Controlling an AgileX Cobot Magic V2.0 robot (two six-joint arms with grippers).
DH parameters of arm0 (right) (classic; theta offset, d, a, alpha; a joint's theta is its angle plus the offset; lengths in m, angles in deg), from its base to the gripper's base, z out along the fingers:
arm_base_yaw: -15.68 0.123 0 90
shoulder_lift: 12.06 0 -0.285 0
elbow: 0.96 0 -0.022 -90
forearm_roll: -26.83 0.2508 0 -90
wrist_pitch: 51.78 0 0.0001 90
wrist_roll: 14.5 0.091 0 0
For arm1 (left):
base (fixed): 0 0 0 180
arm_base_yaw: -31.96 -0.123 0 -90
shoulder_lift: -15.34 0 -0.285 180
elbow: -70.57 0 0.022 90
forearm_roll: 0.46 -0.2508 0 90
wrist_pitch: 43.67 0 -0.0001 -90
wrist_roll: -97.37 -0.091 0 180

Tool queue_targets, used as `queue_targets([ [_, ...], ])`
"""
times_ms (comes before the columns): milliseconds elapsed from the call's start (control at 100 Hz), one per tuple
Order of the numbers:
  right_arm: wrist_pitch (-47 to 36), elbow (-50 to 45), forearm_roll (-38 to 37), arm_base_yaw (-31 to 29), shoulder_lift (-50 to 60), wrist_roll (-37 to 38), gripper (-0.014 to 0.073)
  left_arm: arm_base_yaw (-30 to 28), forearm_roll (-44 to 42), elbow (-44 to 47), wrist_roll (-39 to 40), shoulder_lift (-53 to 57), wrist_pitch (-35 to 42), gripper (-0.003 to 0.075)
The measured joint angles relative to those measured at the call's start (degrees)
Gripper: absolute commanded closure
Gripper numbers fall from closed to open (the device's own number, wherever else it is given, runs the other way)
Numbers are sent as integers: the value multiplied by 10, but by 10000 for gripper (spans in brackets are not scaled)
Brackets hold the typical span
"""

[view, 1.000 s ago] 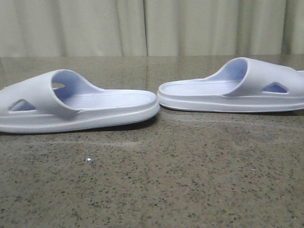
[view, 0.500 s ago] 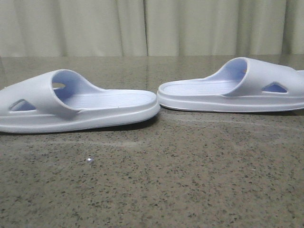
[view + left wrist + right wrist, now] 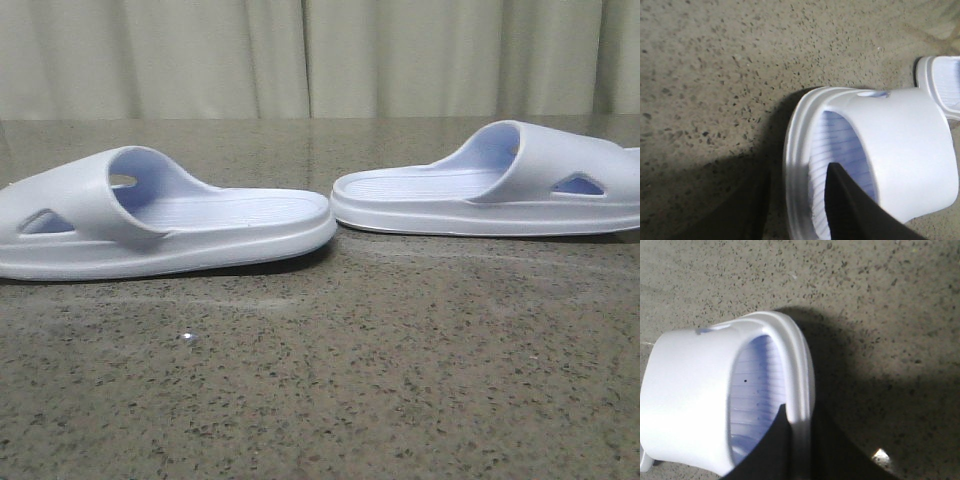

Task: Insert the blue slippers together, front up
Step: 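Close both grippers on the slipper heel rims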

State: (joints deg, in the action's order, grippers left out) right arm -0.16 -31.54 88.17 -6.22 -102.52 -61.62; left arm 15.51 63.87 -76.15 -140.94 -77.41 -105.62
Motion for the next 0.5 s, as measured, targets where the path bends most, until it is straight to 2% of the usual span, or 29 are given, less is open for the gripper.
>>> queue_targets([
  [500,0,0,1,0,0,-1,701,23,-9,-17,-3,-20,-1,496],
])
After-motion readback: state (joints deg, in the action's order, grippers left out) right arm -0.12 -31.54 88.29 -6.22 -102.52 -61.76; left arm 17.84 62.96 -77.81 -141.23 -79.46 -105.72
